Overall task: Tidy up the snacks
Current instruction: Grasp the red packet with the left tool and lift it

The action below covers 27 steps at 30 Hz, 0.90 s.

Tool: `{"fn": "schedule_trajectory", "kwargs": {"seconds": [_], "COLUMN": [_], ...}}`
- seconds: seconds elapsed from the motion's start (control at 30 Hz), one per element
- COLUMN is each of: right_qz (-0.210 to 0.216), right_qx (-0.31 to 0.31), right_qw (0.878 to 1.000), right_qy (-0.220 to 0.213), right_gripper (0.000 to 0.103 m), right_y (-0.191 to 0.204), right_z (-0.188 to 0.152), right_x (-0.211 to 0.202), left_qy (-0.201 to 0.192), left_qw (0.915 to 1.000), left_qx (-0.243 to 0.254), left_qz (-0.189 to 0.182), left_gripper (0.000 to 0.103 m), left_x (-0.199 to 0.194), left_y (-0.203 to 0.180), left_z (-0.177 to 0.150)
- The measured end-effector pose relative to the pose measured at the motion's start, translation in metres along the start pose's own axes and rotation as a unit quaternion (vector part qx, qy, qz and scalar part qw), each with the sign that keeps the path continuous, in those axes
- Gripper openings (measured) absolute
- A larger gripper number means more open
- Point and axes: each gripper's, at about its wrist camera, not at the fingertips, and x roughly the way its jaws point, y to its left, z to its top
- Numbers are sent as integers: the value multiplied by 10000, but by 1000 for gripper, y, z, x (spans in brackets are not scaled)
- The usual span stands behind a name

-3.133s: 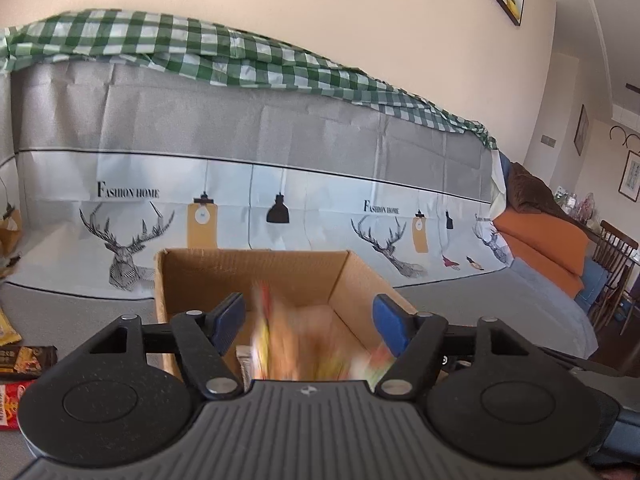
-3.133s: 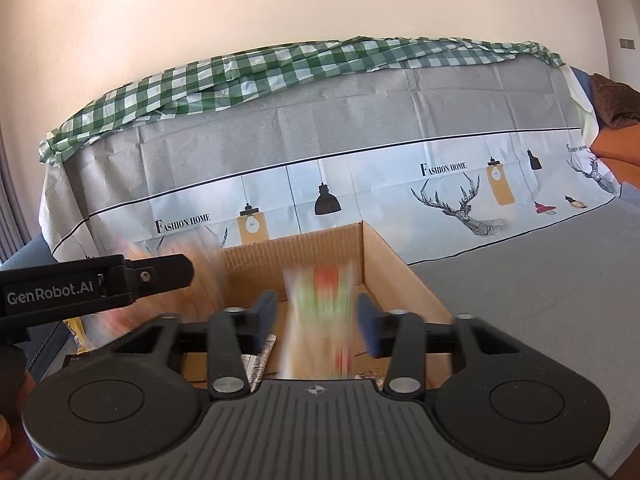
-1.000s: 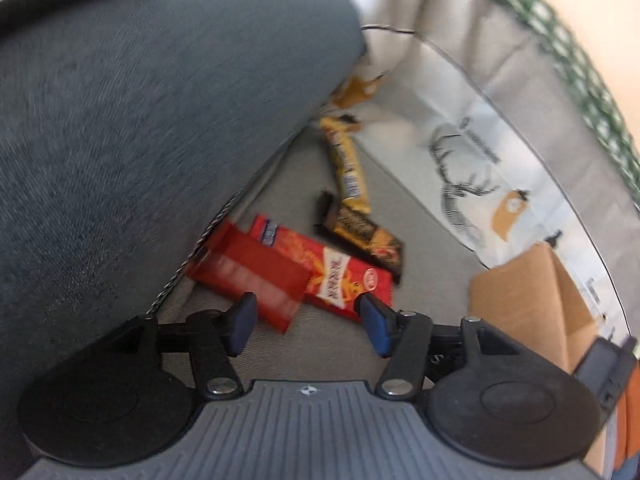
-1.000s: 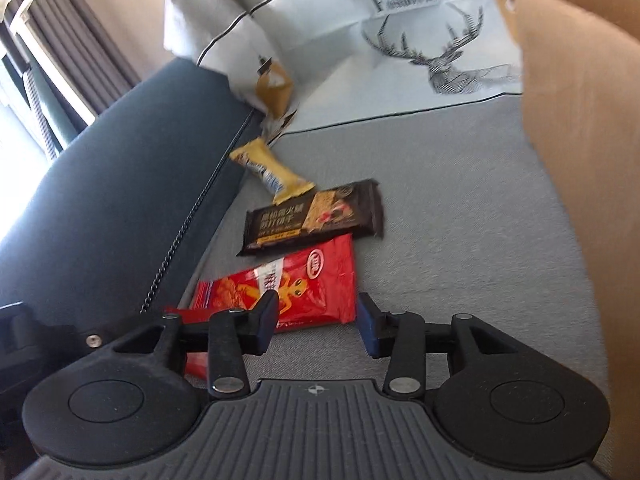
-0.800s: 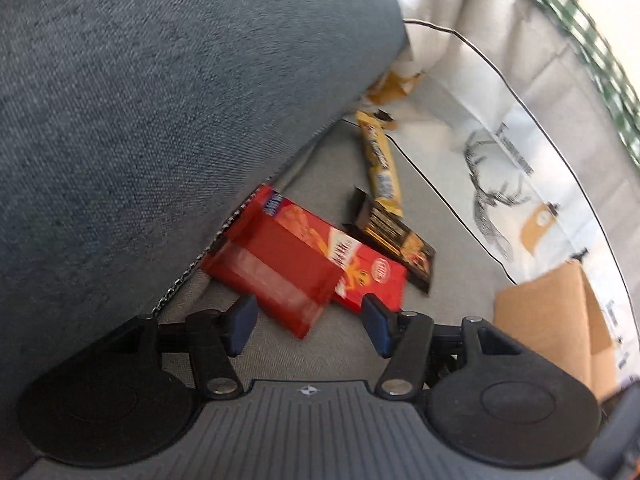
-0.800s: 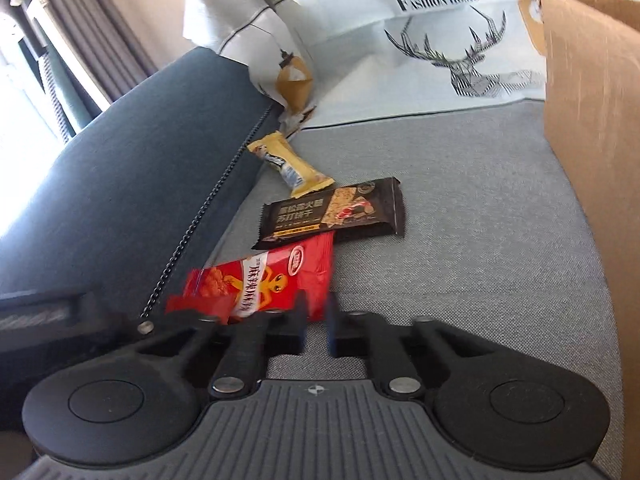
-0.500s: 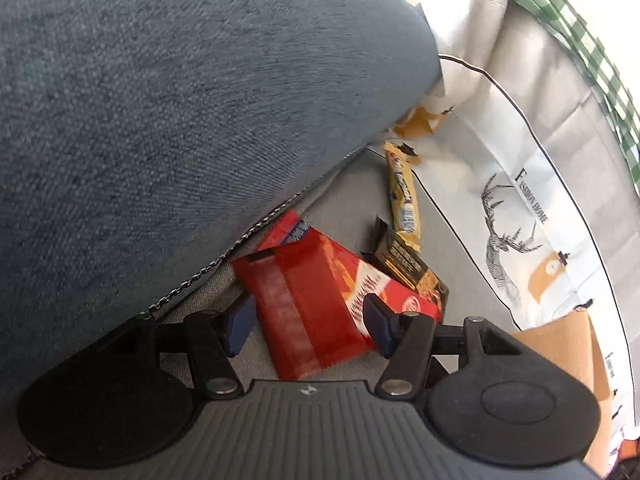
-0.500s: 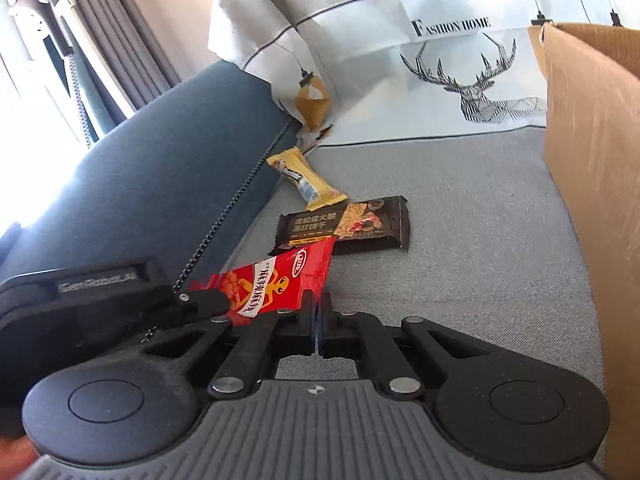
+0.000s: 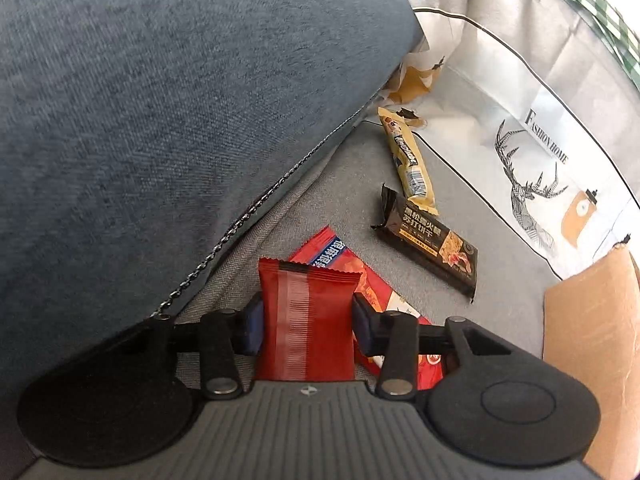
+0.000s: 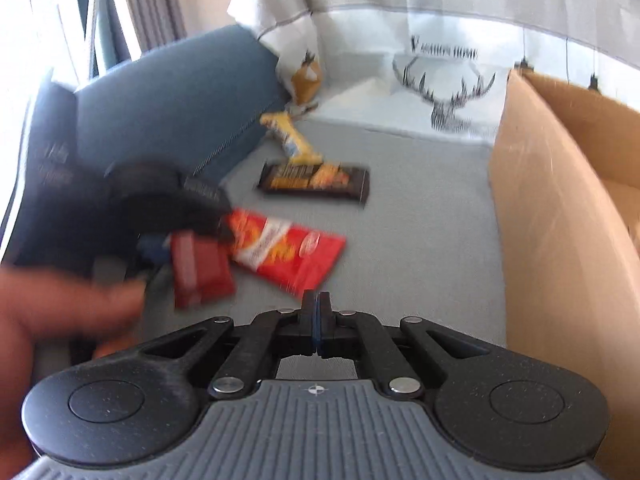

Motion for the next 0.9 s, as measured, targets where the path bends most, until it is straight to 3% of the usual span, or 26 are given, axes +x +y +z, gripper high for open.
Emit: {"fn": "schedule_trajectory", "kwargs": {"seconds": [0.1, 0.13, 0.17, 0.23, 0.3, 0.4, 0.5, 0.67, 0.9], "right_qz": [178, 167, 129, 18, -48, -71, 144, 414, 370], "right_qx": [-45, -70, -108, -230, -376, -506, -589, -1153, -1692], "right_qw": [9997, 9998, 9999, 9993, 9983, 9976, 9973, 9918, 9845], "right_qy": [174, 96, -26, -310, -432, -470, -405, -373, -281], "right_gripper": [6, 22, 47, 64, 64, 73, 78, 100, 102], "right_y": [1, 2, 3, 5, 6, 6, 7, 23, 35], "right_z": [-1, 0, 1, 7, 14, 26, 34, 39, 45], "right_x": [-5, -6, -6, -2, 7, 24, 42, 63, 94], "left_qy": [34, 51, 35, 14, 20, -86, -182, -437, -327], "left_qw": [9998, 9995, 9992, 9986, 9986, 9974, 9947, 9928, 9938], "left_qx": [91, 198, 301, 394, 271, -126, -415, -535, -522], "left_qz": [-160, -224, -263, -352, -460, -706, -927, -974, -928], "left_gripper": [48, 48, 48, 49, 49, 48, 47, 47, 47], "left_x": [-12, -17, -22, -35, -45, -60, -70, -85, -82], "left_y": [2, 1, 0, 1, 5, 13, 16, 14, 10], "left_z": [-2, -3, -4, -4, 0, 10, 19, 29, 37]}}
